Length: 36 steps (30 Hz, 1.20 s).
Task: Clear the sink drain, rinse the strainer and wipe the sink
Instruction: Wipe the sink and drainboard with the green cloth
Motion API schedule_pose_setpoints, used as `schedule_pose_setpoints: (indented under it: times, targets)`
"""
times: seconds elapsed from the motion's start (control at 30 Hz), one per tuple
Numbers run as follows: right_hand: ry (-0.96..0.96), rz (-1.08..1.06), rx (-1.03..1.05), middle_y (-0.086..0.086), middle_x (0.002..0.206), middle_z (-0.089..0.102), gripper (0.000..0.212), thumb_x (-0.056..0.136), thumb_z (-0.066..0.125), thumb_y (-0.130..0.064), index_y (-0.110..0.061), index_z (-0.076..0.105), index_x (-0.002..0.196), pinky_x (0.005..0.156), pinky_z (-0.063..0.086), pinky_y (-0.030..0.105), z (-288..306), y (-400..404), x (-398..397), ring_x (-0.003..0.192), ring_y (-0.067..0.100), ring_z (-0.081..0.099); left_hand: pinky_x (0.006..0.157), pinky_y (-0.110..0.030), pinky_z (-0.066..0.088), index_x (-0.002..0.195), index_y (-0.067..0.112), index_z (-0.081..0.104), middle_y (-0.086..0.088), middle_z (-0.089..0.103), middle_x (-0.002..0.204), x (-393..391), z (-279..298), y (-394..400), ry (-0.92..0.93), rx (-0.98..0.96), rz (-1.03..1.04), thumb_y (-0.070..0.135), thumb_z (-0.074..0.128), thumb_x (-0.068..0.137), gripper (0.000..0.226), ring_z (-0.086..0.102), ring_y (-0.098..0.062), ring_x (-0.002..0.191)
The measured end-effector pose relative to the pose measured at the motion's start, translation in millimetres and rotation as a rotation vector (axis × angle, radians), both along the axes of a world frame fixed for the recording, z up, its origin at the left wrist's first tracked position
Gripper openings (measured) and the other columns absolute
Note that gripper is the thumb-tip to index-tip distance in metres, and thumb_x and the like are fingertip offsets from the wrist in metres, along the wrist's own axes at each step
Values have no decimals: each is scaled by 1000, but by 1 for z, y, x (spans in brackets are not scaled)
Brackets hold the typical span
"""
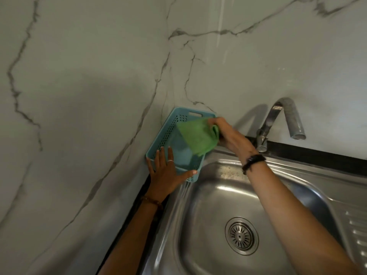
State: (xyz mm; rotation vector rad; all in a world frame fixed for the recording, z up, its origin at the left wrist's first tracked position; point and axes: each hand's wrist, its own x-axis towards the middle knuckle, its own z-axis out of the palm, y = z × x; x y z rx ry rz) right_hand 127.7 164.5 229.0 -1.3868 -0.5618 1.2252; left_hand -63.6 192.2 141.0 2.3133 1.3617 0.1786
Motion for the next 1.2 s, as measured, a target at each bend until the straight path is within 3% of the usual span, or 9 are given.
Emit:
schedule_pose_setpoints:
  times: [0.1,0.27,0.4,0.53,0.6,0.67,0.77,0.97,1.2]
  targets:
    - [428,-88,125,11,75,73,40,81,36,-8,-6,74,69,59,58,29,-3,-56,17,67,23,70,108,-49,-23,148,18,3,-15,-3,158,10,0,-11,-55,163,-44,77,48,67,110,-6,-26,146]
    - [518,-303,127,10,73,74,23,68,59,-18,-6,70,85,55,57,31,-47,-114,15,62,25,71,113,-45,-17,147,13,18,-10,25,154,41,-1,-30,70,296,-242,66,46,79,90,15,-21,145]
    - [525,-427,74,6,71,73,16,79,59,-20,-10,69,85,62,54,32,-84,-120,11,66,25,68,110,-33,18,95,15,66,-7,71,94,44,3,-29,11,321,-141,39,49,90,30,63,-22,97]
    - [113,-610,73,9,86,64,22,92,44,-11,-22,61,100,56,49,21,-107,-94,14,73,24,56,101,-33,29,79,15,67,-5,72,79,46,10,-29,-95,351,-77,35,53,89,26,65,-21,81]
    - [-255,-433,95,10,134,50,41,98,37,-10,-23,43,136,89,47,26,-121,-80,15,112,25,51,99,-34,30,82,14,68,-5,73,82,48,12,-29,-104,360,-68,33,54,88,24,65,-21,84]
    - [-735,-163,-4,7,159,9,54,99,34,-9,-16,15,149,117,12,42,-141,-60,16,144,22,13,99,-36,31,87,14,70,-5,74,87,48,12,-30,-123,368,-71,32,55,88,24,66,-21,88]
    - [-1186,93,-266,12,159,-10,70,92,38,5,-10,2,149,113,-12,54,-158,-27,5,145,31,-14,102,-36,30,102,15,70,-4,74,101,48,10,-30,-108,370,-63,34,54,89,28,64,-17,105]
    - [-1342,344,-225,6,160,4,58,99,36,-26,-20,7,150,110,-19,55,-170,-7,-38,146,29,-9,106,-36,25,109,17,68,-4,71,112,48,9,-29,-131,370,-58,32,52,91,29,54,-11,121]
    - [-1275,372,-38,19,154,24,49,95,41,-2,-2,30,143,119,-4,44,-177,-50,-58,146,32,13,109,-35,21,113,20,66,-1,71,110,49,10,-31,-116,327,-56,34,50,91,30,52,-9,124]
